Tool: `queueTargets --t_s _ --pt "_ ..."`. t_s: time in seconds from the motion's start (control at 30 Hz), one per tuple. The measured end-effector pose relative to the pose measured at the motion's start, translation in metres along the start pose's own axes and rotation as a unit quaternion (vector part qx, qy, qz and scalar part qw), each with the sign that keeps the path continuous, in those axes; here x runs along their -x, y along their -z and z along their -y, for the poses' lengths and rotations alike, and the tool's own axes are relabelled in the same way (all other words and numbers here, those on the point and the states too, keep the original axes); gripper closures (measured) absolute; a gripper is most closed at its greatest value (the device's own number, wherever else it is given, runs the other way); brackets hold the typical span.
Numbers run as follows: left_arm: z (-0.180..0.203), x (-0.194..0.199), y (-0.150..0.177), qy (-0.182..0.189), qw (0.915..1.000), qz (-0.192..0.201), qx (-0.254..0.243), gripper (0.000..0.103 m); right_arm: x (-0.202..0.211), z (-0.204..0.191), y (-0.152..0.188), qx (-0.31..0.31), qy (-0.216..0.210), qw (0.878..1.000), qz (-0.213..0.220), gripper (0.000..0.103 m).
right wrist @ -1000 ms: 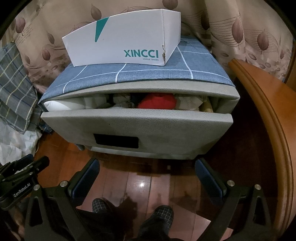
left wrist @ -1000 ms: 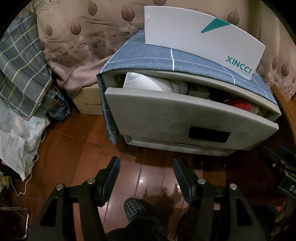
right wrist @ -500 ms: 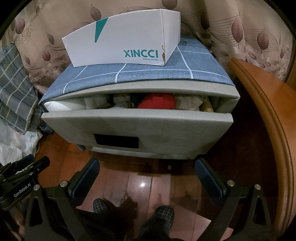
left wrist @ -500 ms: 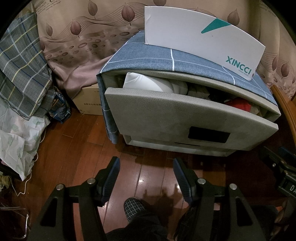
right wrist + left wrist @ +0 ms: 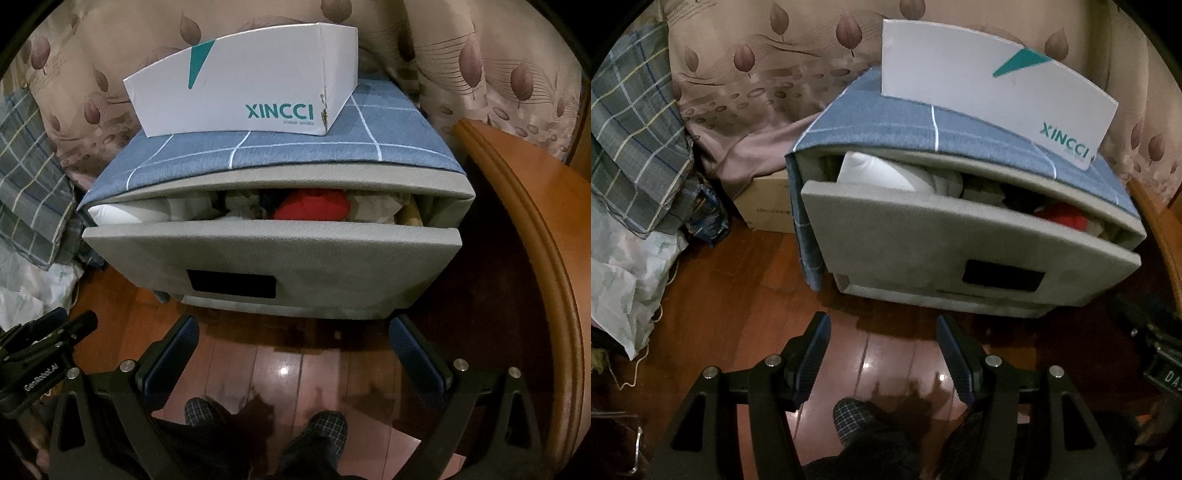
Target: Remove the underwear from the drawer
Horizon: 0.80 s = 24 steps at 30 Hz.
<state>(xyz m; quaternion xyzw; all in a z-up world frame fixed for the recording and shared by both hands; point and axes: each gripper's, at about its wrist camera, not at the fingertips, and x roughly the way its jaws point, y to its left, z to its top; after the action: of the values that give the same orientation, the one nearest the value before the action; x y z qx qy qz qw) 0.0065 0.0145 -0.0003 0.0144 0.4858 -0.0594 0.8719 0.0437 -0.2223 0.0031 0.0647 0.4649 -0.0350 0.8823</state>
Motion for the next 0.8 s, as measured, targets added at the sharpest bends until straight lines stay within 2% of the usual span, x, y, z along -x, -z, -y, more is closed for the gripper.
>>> queueTargets --t_s 0.17,0.37,0.53,0.8 --pt "0.0 0.009 -0.01 0.024 0.9994 0.025 -0.005 0.042 0.001 0.008 -0.006 -0.02 -0.013 1.0 -0.001 0.001" --pt "0.014 0.002 -0.033 0.032 0.9983 0.04 -0.026 0.042 -0.004 0.013 -0.034 -0.002 0.014 1.0 0.016 0.001" --pt "0.033 -0.011 -0.057 0.034 0.9973 0.05 -0.042 0.042 -0.025 0.015 -0.056 0.012 0.024 1.0 0.007 0.001" --pt "0.049 -0.042 -0.086 0.03 0.9969 0.042 -0.06 0.042 -0.056 0.018 -0.074 0.018 0.028 0.999 -0.003 0.001"
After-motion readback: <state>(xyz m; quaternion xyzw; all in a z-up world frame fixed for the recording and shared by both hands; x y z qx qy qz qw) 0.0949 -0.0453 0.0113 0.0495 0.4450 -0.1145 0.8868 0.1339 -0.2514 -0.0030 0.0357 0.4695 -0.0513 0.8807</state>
